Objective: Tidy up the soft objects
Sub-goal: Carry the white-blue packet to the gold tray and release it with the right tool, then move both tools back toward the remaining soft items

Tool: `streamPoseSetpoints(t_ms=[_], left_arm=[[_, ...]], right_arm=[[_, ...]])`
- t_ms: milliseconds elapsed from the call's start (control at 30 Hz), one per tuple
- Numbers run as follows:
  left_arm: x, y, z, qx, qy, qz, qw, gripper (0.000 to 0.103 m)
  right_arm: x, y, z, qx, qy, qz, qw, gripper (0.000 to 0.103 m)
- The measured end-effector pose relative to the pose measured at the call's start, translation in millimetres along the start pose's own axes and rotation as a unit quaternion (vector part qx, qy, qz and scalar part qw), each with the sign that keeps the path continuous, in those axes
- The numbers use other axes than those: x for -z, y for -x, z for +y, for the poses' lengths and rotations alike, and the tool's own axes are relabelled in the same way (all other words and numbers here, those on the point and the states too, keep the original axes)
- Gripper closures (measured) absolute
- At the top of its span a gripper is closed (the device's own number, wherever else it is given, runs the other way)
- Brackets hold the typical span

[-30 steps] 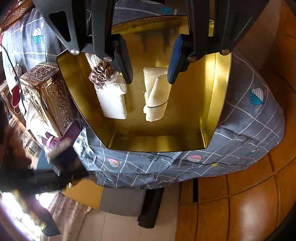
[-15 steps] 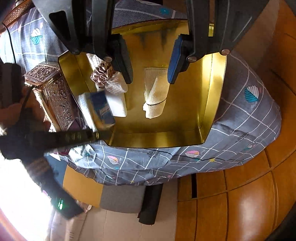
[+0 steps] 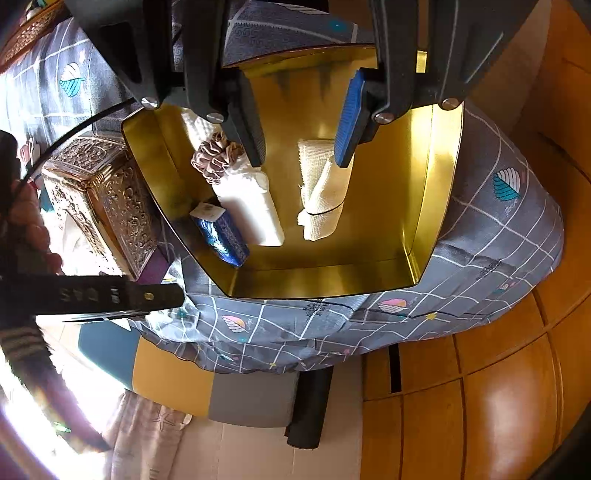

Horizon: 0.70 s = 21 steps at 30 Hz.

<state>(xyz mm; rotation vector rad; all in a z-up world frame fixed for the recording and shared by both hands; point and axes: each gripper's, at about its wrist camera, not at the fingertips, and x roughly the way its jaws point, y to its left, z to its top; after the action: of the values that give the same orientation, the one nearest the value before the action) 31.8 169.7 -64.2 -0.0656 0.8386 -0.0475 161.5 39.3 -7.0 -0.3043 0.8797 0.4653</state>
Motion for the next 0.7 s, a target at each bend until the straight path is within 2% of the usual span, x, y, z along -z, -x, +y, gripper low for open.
streamPoseSetpoints(t_ms=[133,333,600,700], left_arm=[[1,1,-5,0.001,-0.005,0.001,1.0,0.064],[1,5,-12,0.003,-0.015,-0.003,0.9999,0.064],[1,9,-22,0.006,-0.029,-0.006,0.9995,0.064],[1,10,-26,0.009,-0.035,-0.006,0.9993,0.064]], right_arm=[[10,20,-11,0.016,-0.002,-0.018,1.0,0.042],[26,57,-34,0.034,-0.039,-0.062,0.997,0.035],[62,110,-75,0.062,-0.106,-0.113,0.986,0.017],[79,124,-91,0.067,-0.134,-0.122,0.981,0.016]])
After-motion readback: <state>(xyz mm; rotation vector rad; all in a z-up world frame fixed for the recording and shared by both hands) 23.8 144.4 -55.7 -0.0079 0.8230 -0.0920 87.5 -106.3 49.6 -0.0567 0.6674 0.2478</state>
